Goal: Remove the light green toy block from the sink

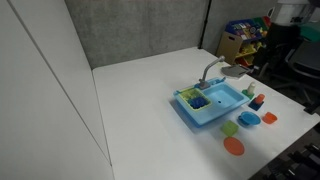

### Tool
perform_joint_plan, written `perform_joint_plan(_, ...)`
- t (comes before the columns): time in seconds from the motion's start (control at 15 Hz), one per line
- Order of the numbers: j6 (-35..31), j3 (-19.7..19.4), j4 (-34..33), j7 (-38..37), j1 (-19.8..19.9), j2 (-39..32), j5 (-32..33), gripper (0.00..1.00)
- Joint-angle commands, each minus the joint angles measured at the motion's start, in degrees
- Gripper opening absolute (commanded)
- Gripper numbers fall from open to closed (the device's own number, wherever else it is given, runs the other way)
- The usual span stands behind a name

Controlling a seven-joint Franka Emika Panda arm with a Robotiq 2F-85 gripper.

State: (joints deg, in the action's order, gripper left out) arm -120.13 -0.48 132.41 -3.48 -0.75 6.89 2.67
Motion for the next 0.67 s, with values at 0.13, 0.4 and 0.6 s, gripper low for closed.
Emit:
perform_joint_plan(0.13,10.1,0.2,-5.1,-0.1,0.6,8.4,0.2,1.0)
perform_joint_plan(0.4,15.7,-0.1,-8.7,-0.1,0.9,12.8,-0.5,1.0)
perform_joint_plan(0.6,17.1,-0.5,-9.7,0.3,1.2,14.3,-1.0,1.0)
